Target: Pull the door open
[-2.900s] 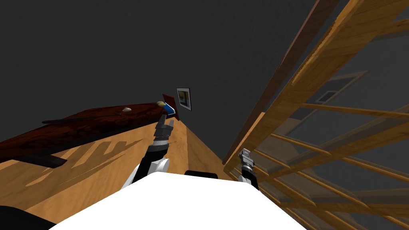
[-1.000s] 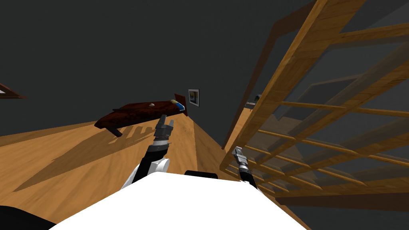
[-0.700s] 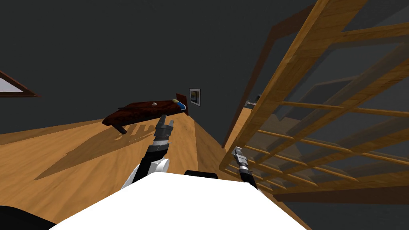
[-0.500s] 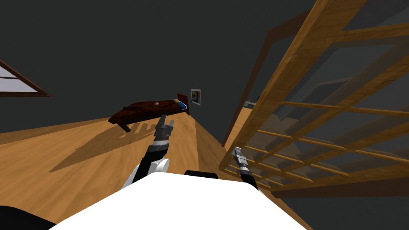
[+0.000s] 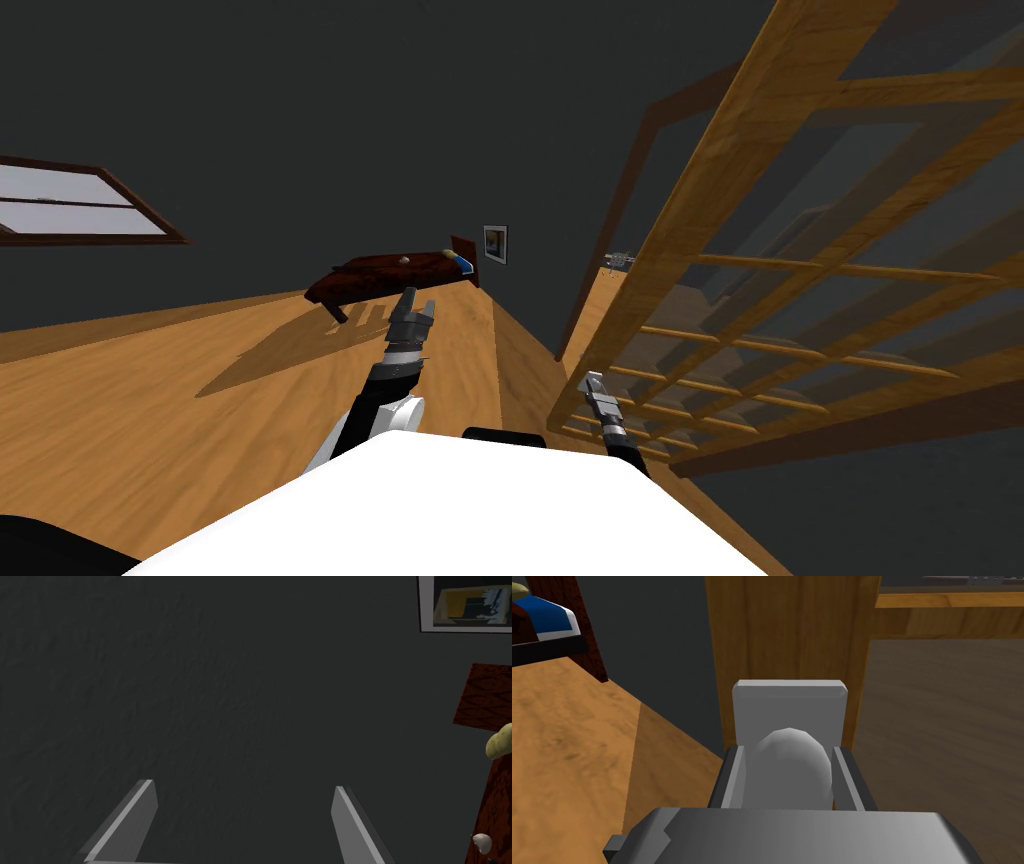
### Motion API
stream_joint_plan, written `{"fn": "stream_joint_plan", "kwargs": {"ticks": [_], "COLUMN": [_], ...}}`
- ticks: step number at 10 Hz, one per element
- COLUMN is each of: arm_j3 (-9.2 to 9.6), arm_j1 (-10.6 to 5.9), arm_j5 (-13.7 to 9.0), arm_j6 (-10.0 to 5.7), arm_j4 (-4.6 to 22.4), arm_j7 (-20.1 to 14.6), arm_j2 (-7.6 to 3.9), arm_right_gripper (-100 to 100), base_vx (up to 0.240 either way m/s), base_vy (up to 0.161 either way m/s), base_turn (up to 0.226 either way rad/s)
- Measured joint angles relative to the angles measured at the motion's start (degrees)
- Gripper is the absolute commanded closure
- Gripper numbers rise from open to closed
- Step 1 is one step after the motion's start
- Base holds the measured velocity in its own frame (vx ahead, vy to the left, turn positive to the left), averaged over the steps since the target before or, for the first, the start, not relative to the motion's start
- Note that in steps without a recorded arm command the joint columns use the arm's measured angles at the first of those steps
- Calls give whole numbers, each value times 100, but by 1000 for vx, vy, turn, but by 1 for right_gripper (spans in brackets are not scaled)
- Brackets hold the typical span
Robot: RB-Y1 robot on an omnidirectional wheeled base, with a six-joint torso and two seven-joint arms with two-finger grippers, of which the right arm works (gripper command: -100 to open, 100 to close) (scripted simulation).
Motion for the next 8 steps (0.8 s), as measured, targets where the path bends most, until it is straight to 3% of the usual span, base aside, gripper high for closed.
{"fn": "stream_joint_plan", "kwargs": {"ticks": [5, 8], "arm_j3": [281, 446], "arm_j1": [184, 379], "arm_j5": [154, 242], "arm_j6": [-416, -621], "arm_j4": [60, 5], "arm_j7": [-313, -489], "arm_j2": [-245, -420], "arm_right_gripper": [100, 100], "base_vx": [-212, -165], "base_vy": [-52, -38], "base_turn": [117, 65]}}
